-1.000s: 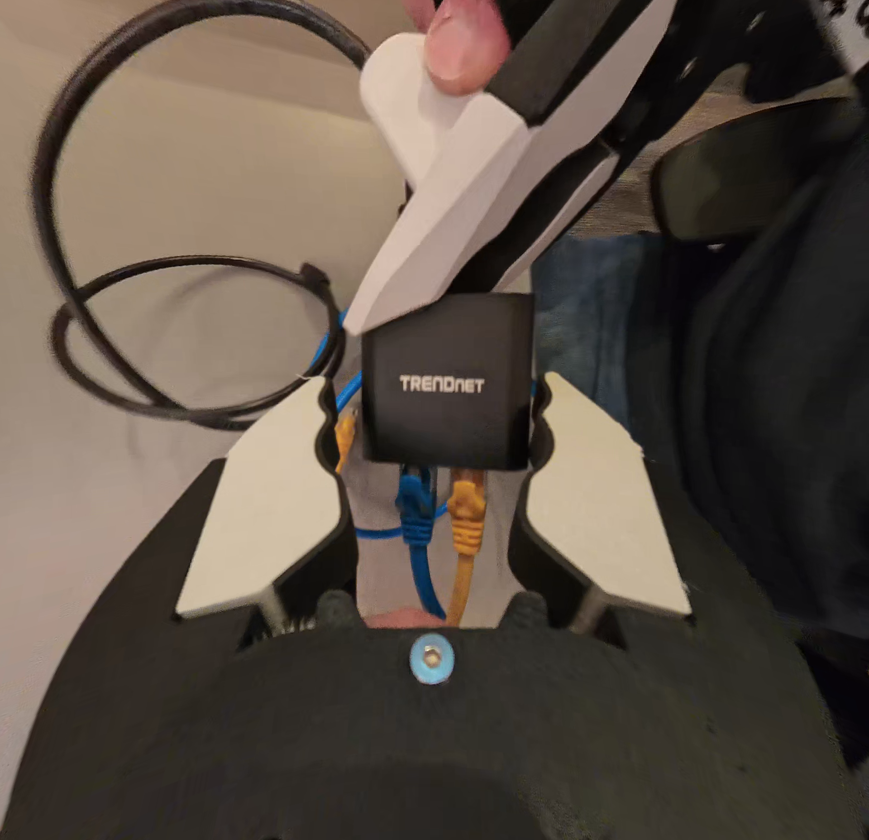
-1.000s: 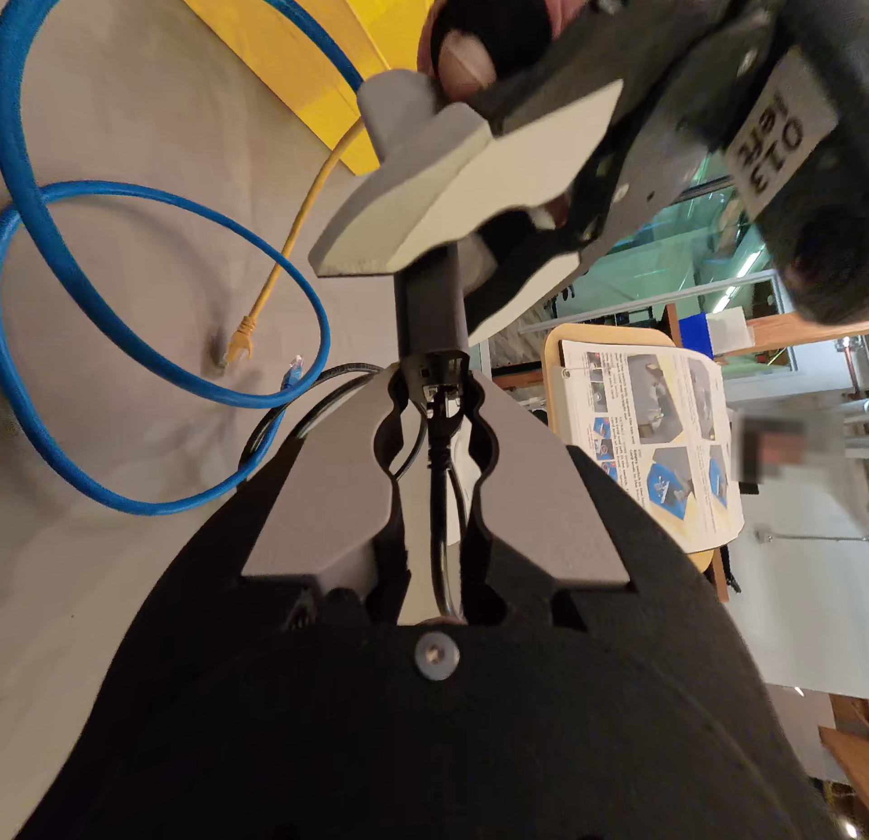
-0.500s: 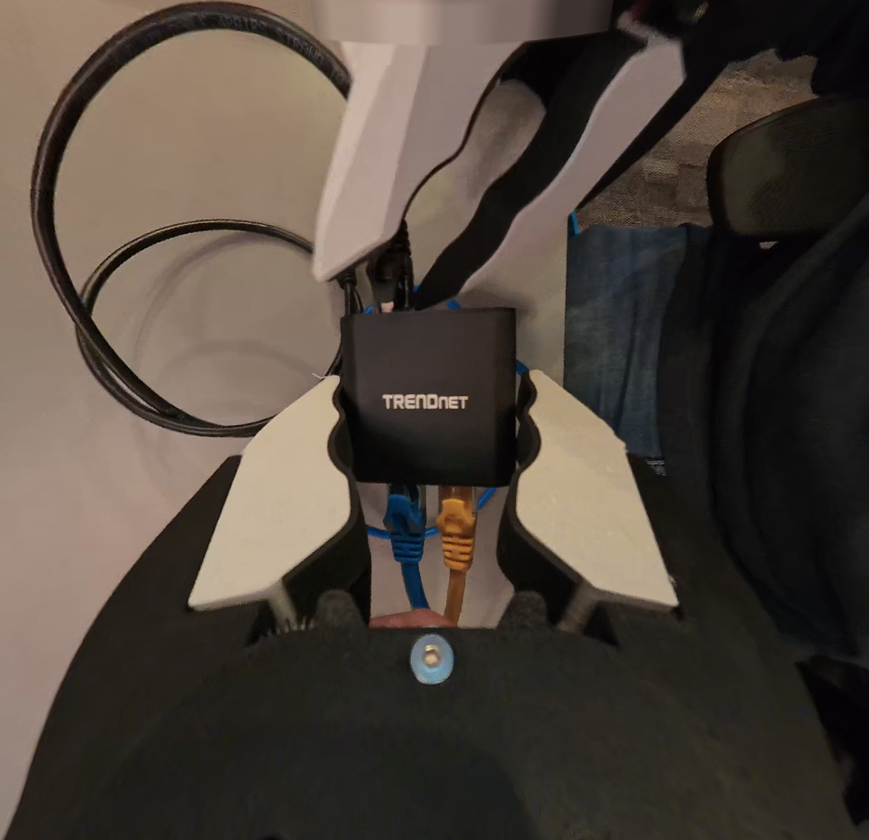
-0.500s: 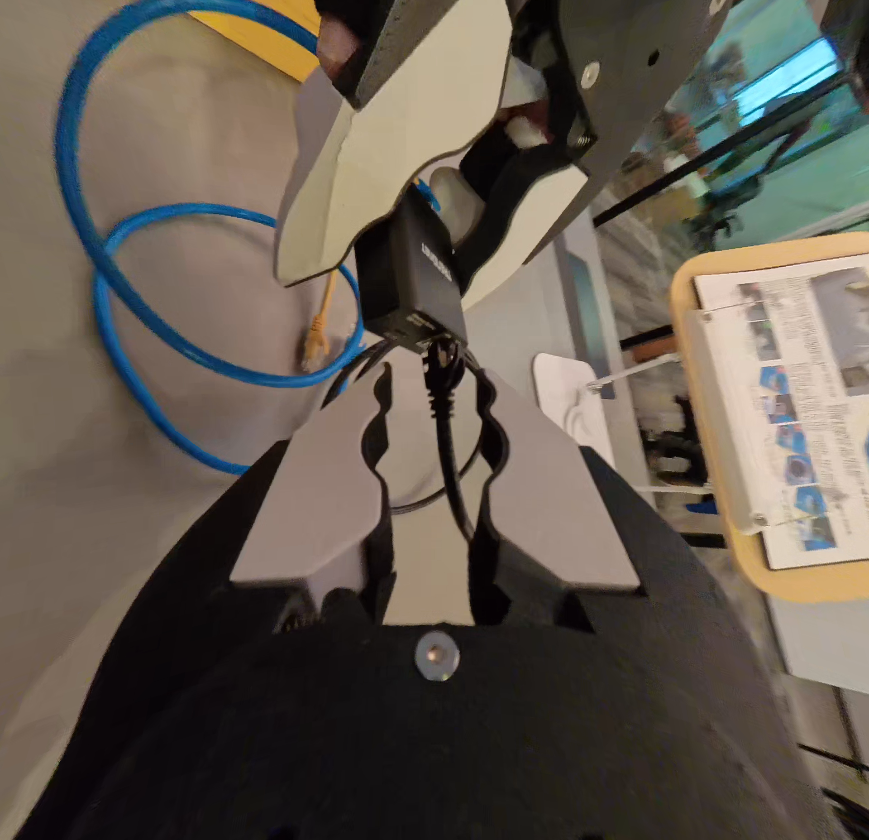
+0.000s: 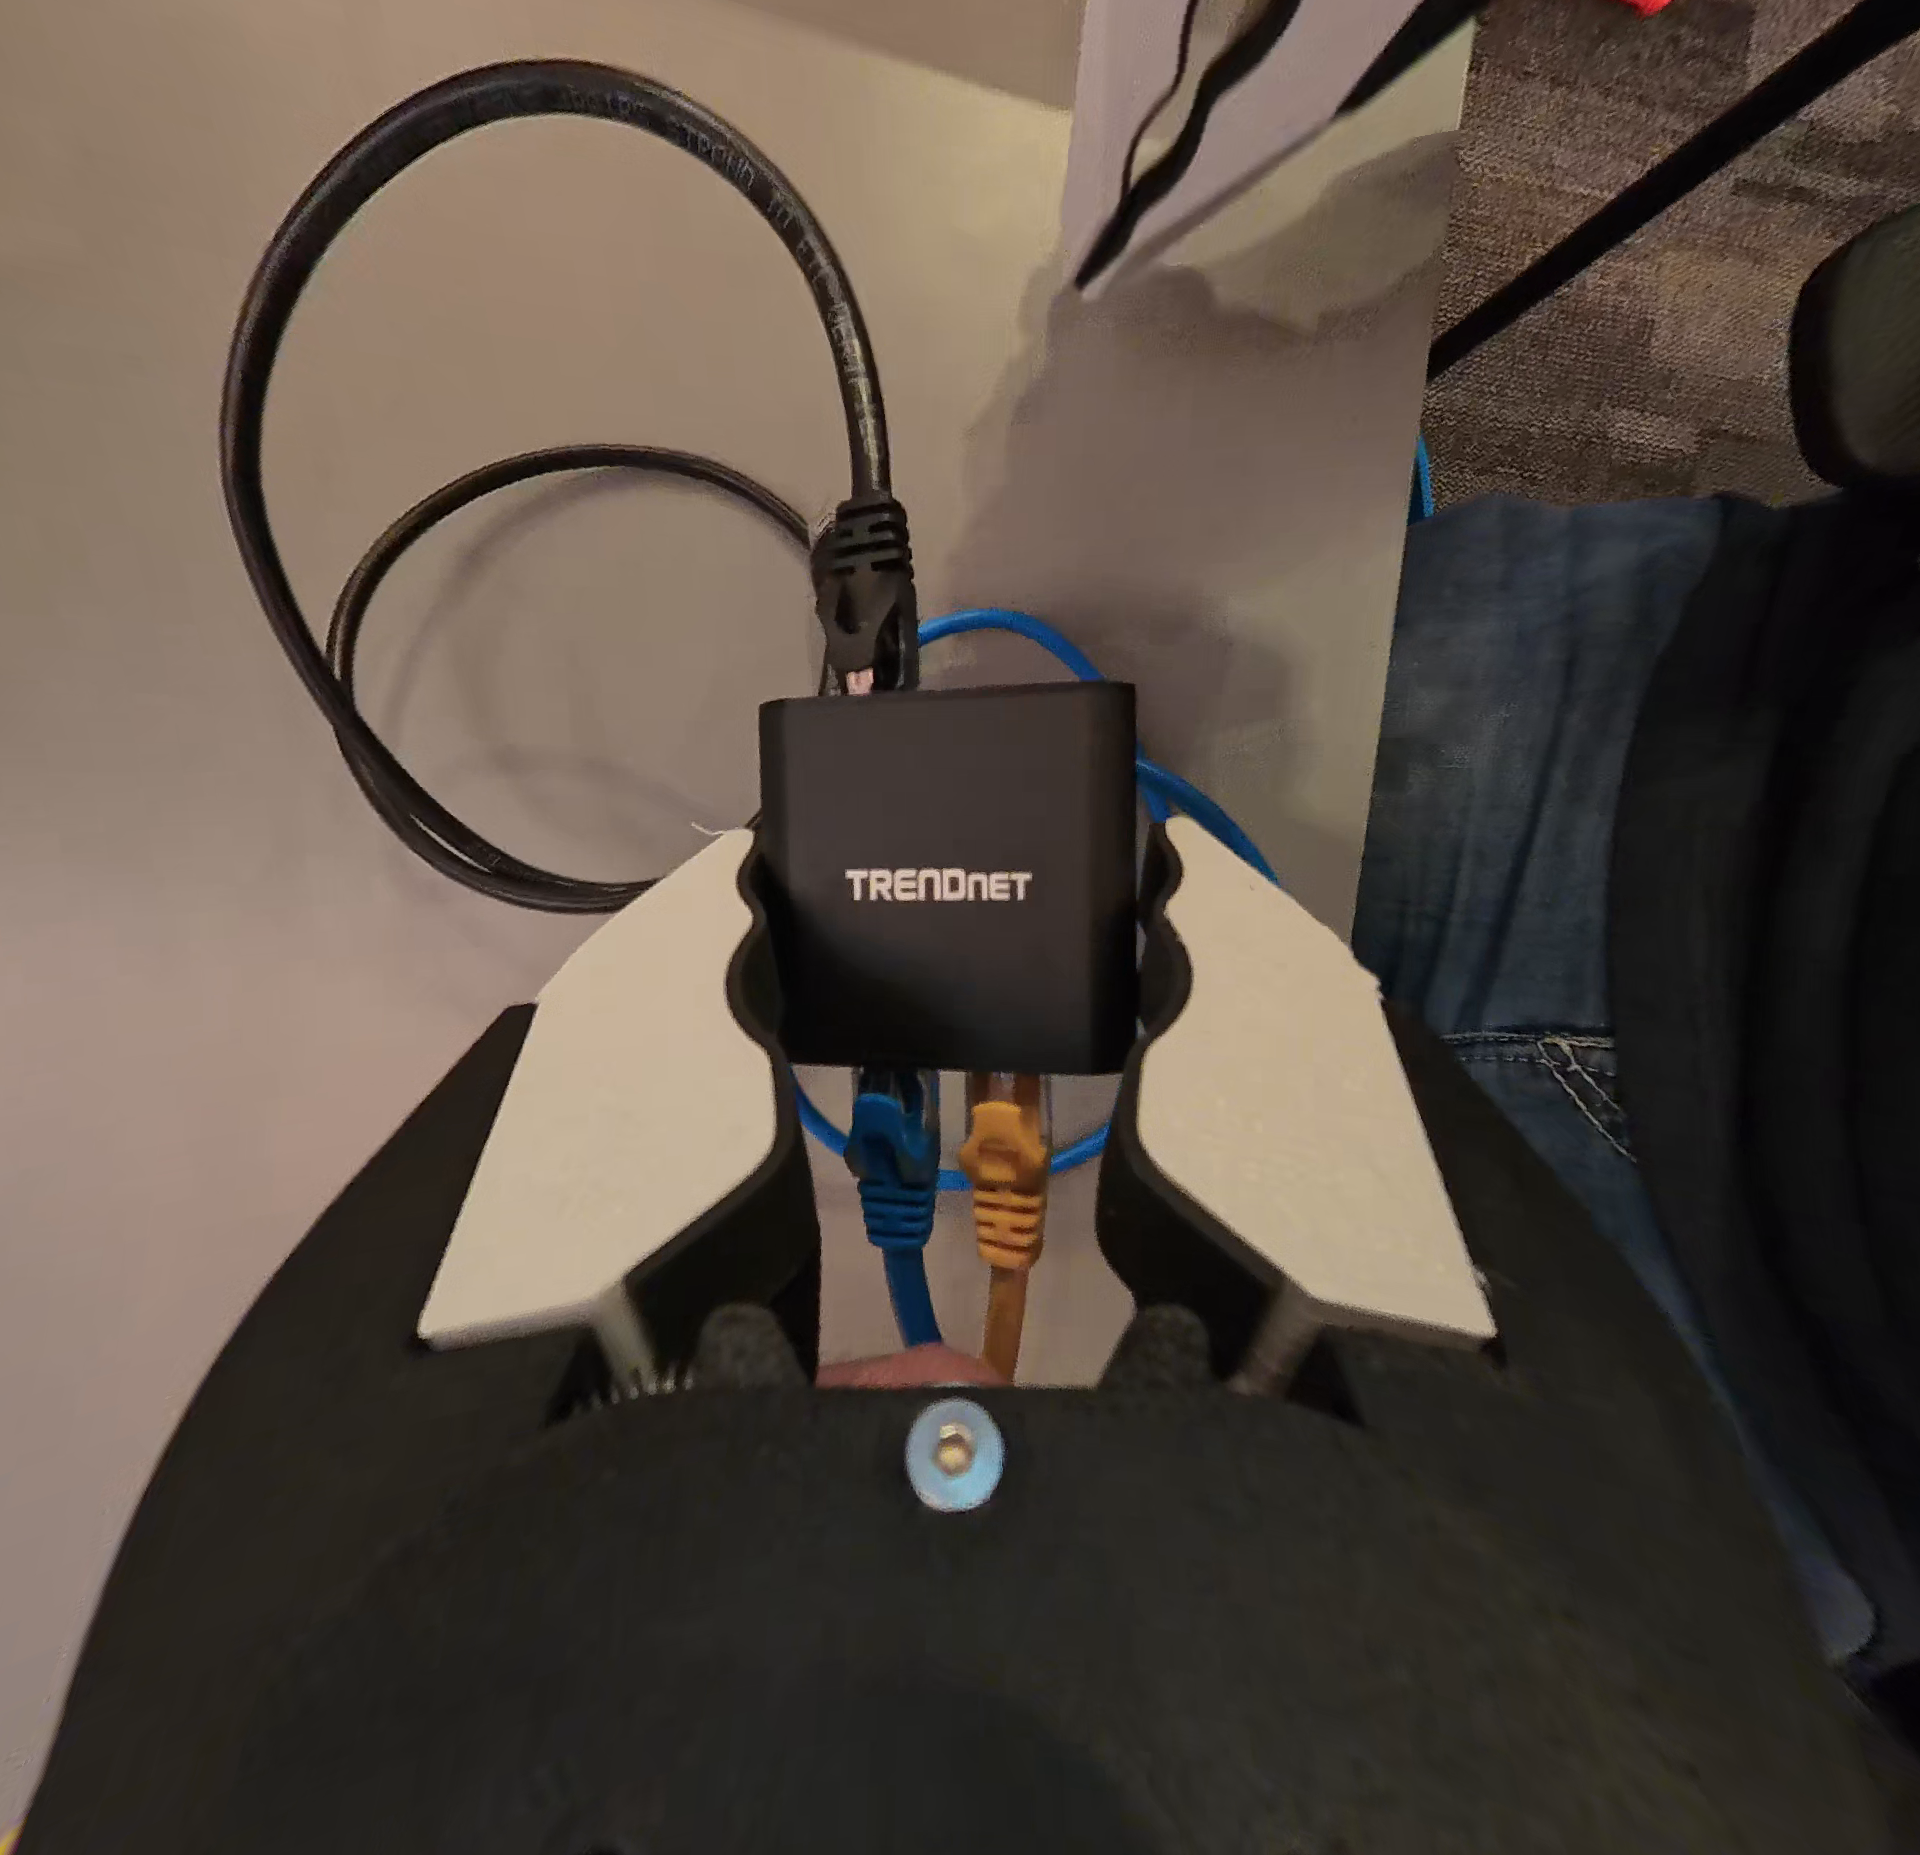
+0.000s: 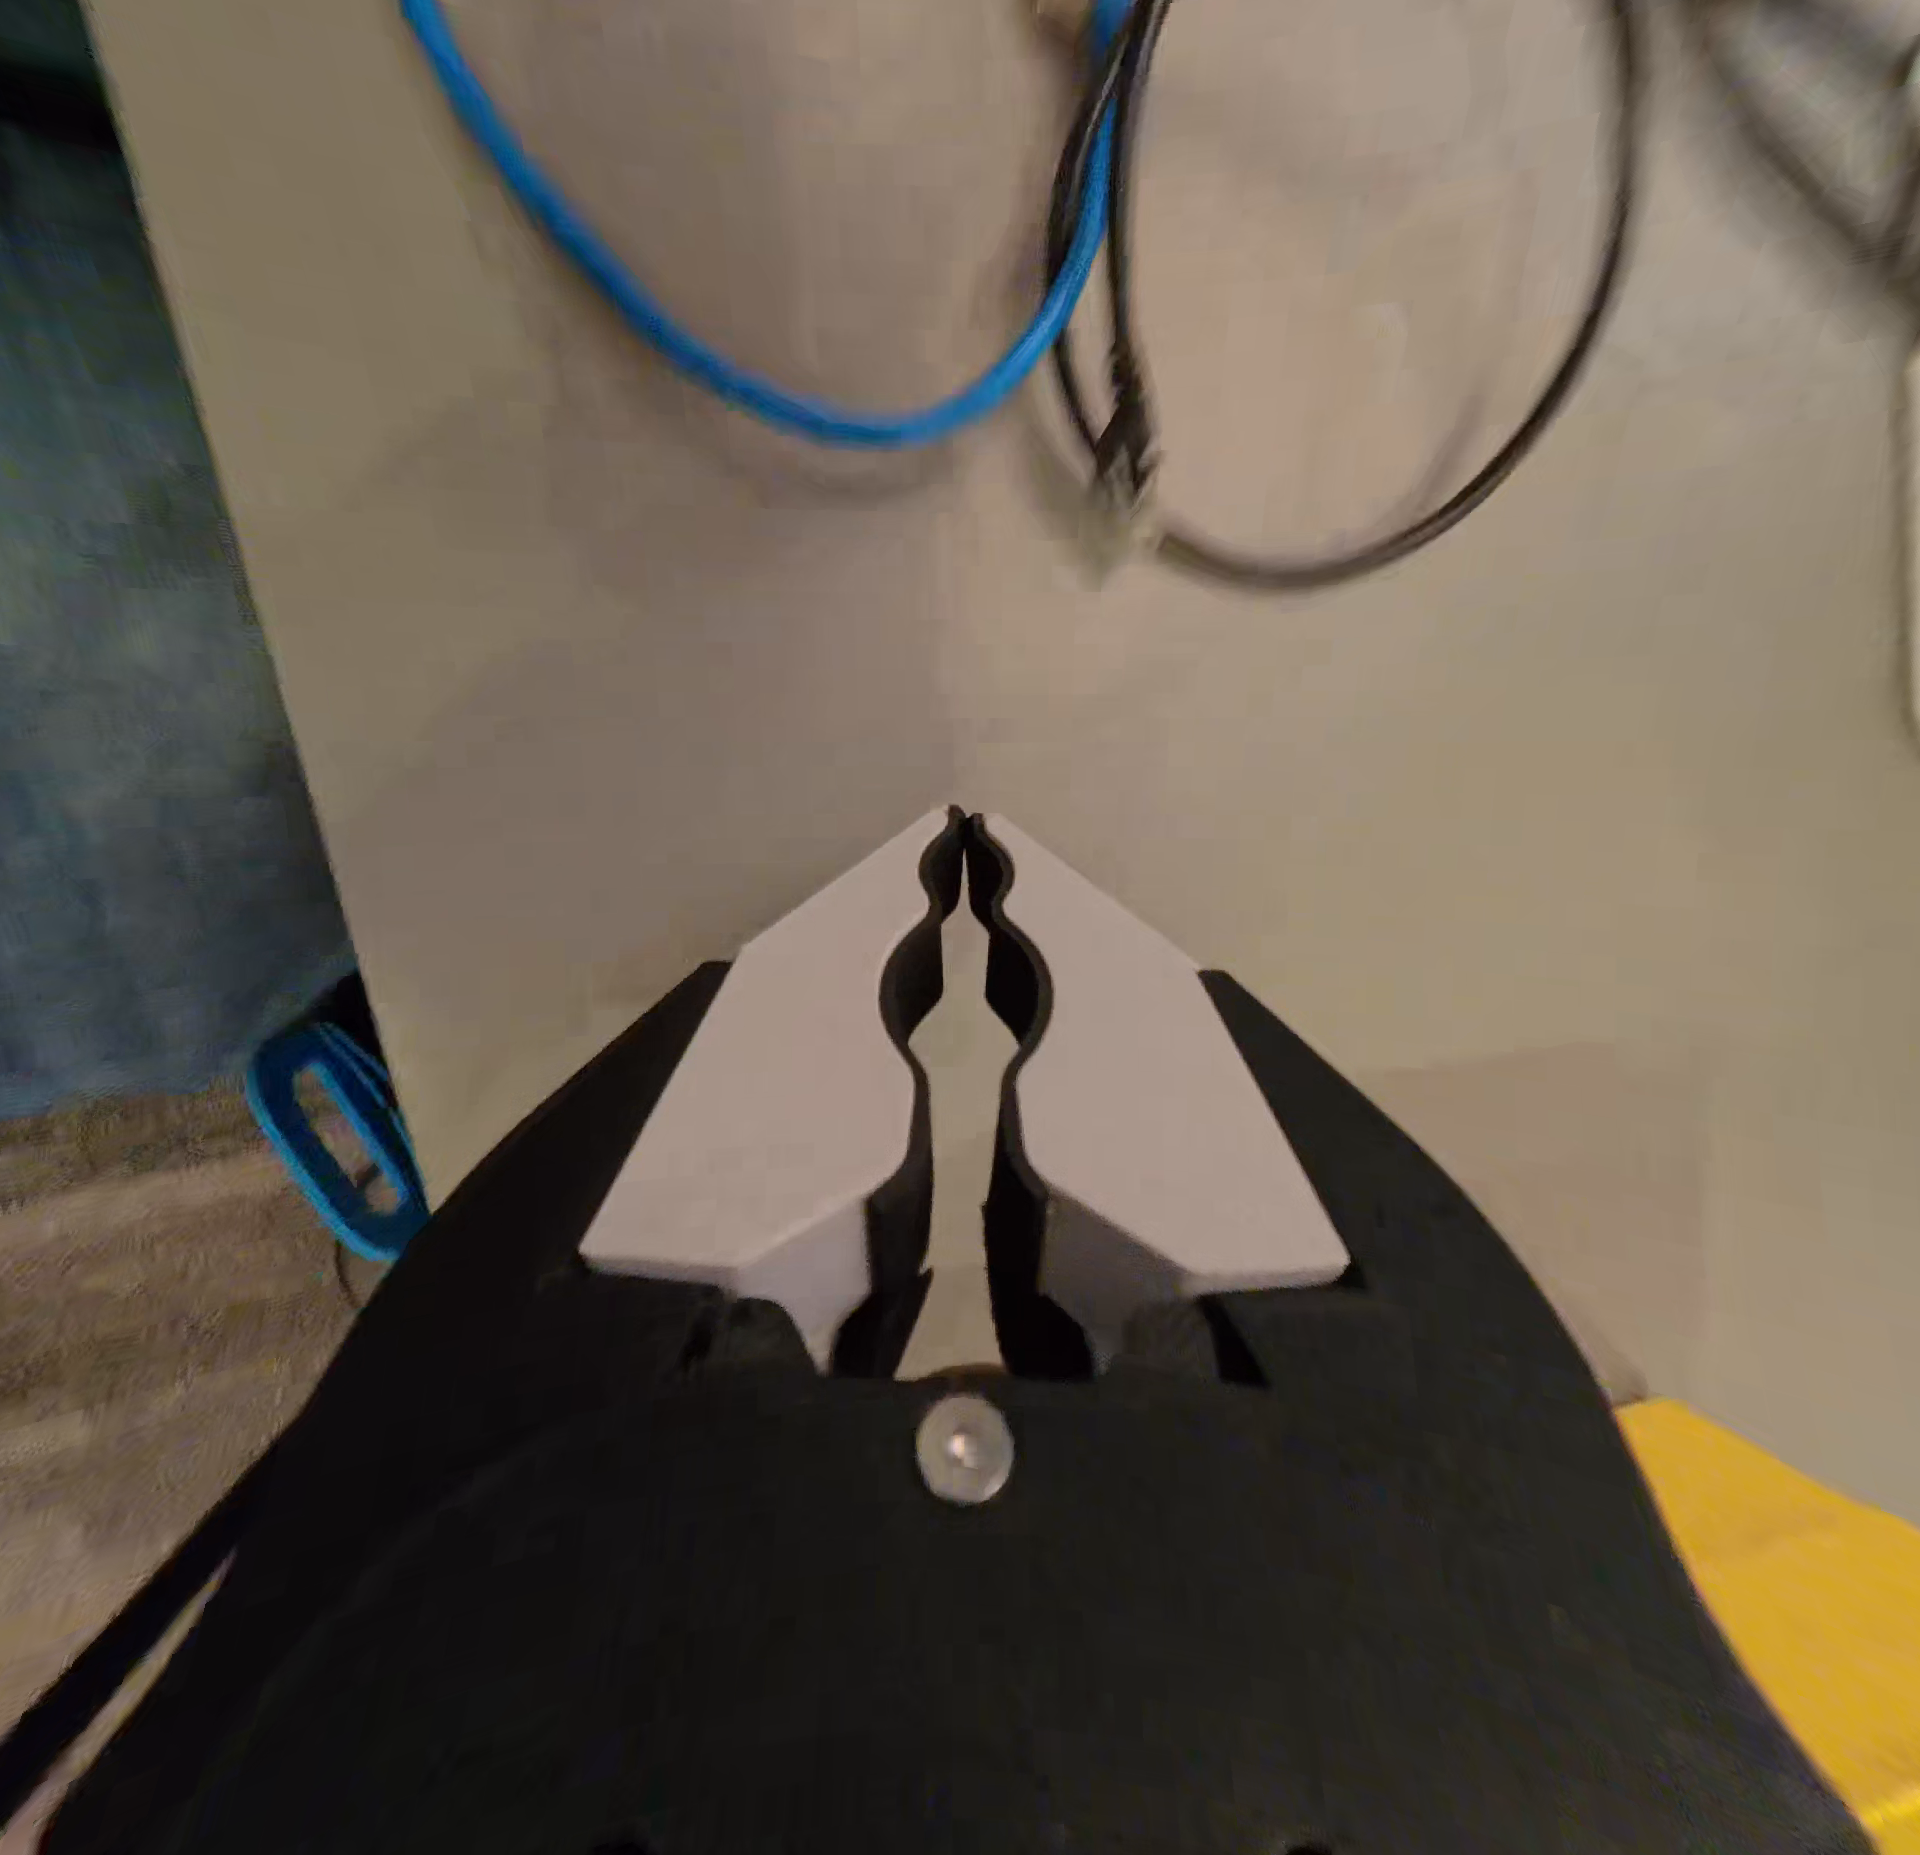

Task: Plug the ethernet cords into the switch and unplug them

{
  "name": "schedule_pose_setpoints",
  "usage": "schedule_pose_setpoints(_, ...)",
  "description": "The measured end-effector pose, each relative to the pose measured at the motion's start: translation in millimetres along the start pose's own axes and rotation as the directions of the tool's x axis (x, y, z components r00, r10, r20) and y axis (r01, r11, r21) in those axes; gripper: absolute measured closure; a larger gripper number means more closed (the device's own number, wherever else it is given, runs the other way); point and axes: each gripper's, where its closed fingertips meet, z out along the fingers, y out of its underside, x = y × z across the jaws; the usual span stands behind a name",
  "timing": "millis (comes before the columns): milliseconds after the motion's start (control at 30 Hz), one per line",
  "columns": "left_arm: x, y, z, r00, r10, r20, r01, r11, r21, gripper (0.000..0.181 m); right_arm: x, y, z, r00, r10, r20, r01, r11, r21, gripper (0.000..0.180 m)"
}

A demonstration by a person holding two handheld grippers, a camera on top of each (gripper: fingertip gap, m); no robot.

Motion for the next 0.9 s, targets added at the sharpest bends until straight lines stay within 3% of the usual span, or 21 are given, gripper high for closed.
schedule_pose_setpoints(33, -1.1, 2.7, -0.7, 1.000, 0.002, 0.009, -0.001, 1.000, -0.004, 0.114, -6.9, 11.7, 13.2, 1.000, -0.009, 0.023, 0.010, 0.999, -0.051, 0.180)
schedule_pose_setpoints(200, -2.2, 5.7, -4.3, 0.999, -0.004, 0.035, 0.004, 1.000, 0.010, 0.114, -31.3, 17.3, 28.7, 0.988, 0.013, 0.151, 0.003, 0.994, -0.105, 0.180)
schedule_pose_setpoints(333, -1.5, 4.8, -6.2, 0.999, -0.008, 0.039, 0.007, 1.000, 0.022, 0.114, -34.9, 6.9, 32.7, 0.964, 0.101, 0.247, -0.095, 0.995, -0.036, 0.180)
schedule_pose_setpoints(467, -0.2, 3.2, -5.9, 0.999, -0.013, 0.043, 0.011, 0.999, 0.037, 0.114, -48.6, -14.0, 37.9, 0.835, 0.280, 0.473, -0.351, 0.934, 0.068, 0.179)
schedule_pose_setpoints(567, 1.8, 3.5, -5.9, 0.999, -0.019, 0.039, 0.017, 0.999, 0.046, 0.114, -63.9, -29.2, 40.8, 0.749, 0.271, 0.604, -0.437, 0.888, 0.143, 0.179)
schedule_pose_setpoints(667, 2.6, 5.3, -7.3, 0.999, -0.029, 0.040, 0.027, 0.998, 0.055, 0.114, -54.1, -38.1, 39.1, 0.856, 0.184, 0.484, -0.339, 0.905, 0.256, 0.180)
schedule_pose_setpoints(767, 1.8, 6.5, -8.4, 0.998, -0.050, 0.036, 0.048, 0.997, 0.064, 0.114, -30.4, -87.6, -2.8, 0.921, 0.142, 0.362, -0.334, 0.765, 0.551, 0.180)
schedule_pose_setpoints(867, -0.5, 6.0, -8.4, 0.997, -0.059, 0.042, 0.057, 0.997, 0.059, 0.115, -4.2, -125.3, -47.8, 0.972, 0.149, 0.179, -0.232, 0.674, 0.701, 0.166)
schedule_pose_setpoints(900, -1.0, 5.0, -8.6, 0.997, -0.055, 0.046, 0.052, 0.997, 0.055, 0.114, 3.8, -131.3, -53.7, 0.984, 0.146, 0.099, -0.174, 0.696, 0.697, 0.163)
